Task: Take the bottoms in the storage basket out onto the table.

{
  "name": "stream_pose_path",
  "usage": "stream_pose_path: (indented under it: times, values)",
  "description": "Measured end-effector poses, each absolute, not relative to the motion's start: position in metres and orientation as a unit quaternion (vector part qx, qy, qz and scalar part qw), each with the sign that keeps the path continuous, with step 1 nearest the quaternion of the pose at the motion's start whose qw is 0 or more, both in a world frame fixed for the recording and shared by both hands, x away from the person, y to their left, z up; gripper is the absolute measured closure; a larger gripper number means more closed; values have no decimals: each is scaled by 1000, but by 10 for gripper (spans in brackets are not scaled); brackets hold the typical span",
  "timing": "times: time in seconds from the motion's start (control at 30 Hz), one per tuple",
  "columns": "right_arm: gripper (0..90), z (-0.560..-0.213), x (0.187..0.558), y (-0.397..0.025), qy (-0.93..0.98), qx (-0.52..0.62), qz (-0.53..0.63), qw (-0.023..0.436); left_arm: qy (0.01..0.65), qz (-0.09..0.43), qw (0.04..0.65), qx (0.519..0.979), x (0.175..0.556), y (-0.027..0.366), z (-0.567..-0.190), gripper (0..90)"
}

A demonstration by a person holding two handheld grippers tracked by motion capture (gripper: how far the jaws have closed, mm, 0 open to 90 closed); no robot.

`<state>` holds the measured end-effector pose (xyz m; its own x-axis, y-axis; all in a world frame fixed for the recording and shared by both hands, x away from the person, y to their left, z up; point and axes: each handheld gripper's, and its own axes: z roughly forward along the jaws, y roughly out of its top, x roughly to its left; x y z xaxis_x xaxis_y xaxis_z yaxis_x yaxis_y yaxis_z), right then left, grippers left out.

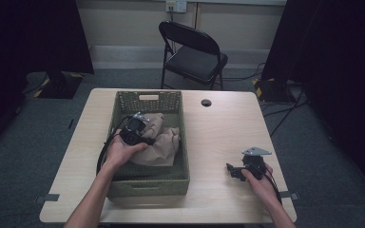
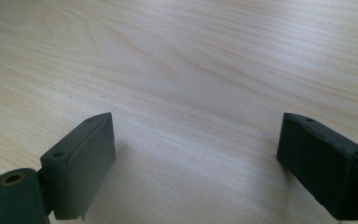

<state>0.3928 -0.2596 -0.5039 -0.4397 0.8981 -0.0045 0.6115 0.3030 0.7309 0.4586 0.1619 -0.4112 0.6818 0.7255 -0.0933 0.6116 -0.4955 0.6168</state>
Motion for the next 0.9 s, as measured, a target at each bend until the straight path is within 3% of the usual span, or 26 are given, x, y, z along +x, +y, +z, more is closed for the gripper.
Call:
stream_pose_path:
  times: [0.13,0.9]
  values:
    - [107,-504,393,-260,779,484,337,213,380,120,323,858,455,162,-402,711]
    - [108,-504,393,-260,779,485,337,213,380,147,395,824,444,178,-383,711]
